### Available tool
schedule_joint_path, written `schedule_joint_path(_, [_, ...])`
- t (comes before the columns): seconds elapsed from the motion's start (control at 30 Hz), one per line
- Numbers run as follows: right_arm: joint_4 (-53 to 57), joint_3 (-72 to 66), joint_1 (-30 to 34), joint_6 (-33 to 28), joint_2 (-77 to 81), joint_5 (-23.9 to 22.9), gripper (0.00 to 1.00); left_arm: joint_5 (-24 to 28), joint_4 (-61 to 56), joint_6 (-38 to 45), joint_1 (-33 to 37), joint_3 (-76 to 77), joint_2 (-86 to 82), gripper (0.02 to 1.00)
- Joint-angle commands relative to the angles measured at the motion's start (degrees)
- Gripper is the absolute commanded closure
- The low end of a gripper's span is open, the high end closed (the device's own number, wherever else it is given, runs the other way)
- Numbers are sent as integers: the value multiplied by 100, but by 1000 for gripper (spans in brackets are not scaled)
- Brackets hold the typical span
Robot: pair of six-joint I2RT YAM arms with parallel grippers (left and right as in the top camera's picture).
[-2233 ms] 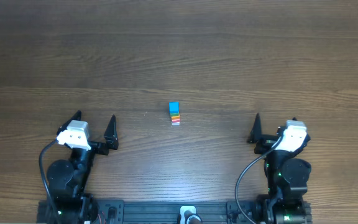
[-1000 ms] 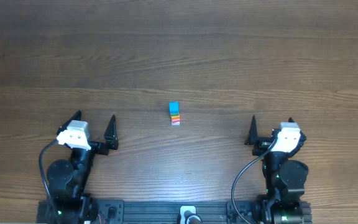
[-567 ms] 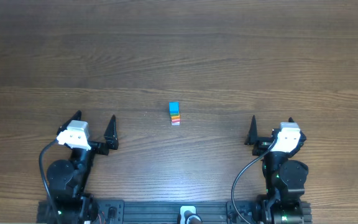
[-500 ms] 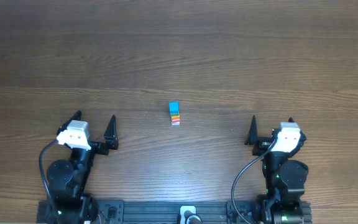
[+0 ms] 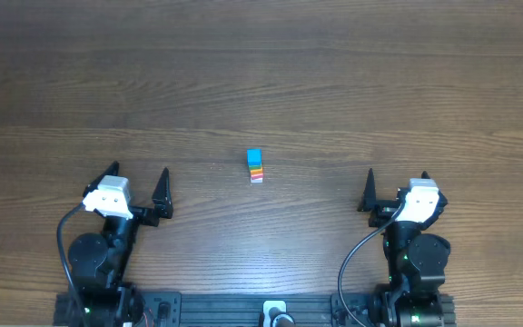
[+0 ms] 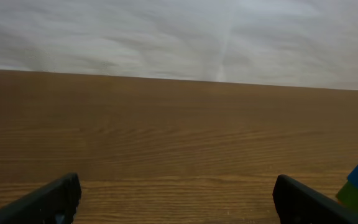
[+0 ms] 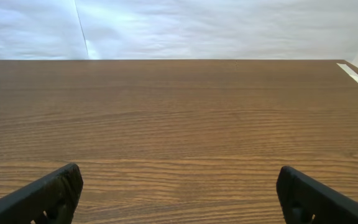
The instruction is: Stack Cubes
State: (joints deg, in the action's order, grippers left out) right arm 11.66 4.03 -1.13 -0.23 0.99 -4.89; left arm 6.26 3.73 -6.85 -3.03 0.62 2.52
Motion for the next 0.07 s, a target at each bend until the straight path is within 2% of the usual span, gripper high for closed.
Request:
schedule_joint_path(0.03, [-31,-57,44,-26,-61,55,7,76,11,44,31,-28,-4,18])
schedule_joint_path(0.07, [-31,-57,44,-26,-61,55,7,76,11,44,31,-28,-4,20])
